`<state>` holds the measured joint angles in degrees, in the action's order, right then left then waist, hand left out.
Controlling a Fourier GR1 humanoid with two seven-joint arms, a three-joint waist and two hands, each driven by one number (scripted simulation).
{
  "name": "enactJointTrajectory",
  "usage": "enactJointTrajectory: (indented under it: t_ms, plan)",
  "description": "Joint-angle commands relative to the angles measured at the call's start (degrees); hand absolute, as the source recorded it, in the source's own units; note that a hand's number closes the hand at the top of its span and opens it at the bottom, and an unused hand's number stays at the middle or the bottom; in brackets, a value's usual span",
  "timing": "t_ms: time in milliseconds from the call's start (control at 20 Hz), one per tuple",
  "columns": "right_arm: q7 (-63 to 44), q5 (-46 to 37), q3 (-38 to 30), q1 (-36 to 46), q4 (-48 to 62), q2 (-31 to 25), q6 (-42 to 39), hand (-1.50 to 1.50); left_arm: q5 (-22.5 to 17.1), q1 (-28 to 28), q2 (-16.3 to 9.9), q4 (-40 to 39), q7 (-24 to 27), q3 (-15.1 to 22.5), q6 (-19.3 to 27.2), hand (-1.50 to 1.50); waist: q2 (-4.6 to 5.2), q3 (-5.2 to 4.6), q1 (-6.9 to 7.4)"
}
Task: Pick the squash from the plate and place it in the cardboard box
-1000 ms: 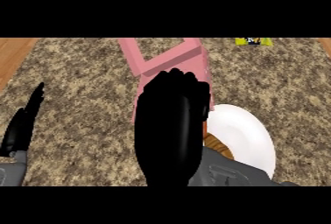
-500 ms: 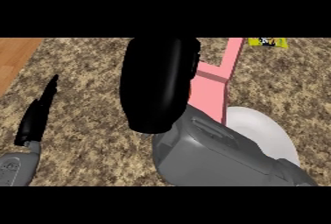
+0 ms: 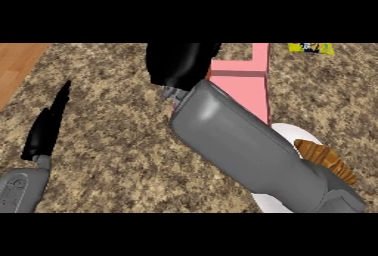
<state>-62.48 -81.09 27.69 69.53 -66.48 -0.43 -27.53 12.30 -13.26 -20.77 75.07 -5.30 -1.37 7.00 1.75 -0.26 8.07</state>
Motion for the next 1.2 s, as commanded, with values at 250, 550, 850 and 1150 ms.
enactJointTrajectory:
  t_ms: [250,550,850,1150]
  plan:
    - [-8.6,0.7,-2.8,5.3,18.1,0.4,14.6,1.50,-0.2,0.1,-0.4,-0.9,1.1,-1.1,0.1,0.00,-0.08,0.07,-0.95]
    - [-10.0,3.8,-8.7,3.5,23.3,0.4,24.0,-1.50,-0.8,1.4,-1.2,-0.3,1.5,-1.9,-0.7,0.00,-0.13,0.17,-1.05]
    - [-6.0,4.4,-5.5,5.4,28.8,0.4,34.7,-1.50,-0.3,-0.4,-0.4,-2.2,1.5,-1.4,-0.6,0.00,0.28,0.12,-0.79]
    - [-4.3,3.8,-2.7,9.3,28.5,0.4,43.6,-1.50,0.2,-1.0,0.6,-2.1,1.6,-0.8,-0.2,0.00,0.00,0.14,-0.50]
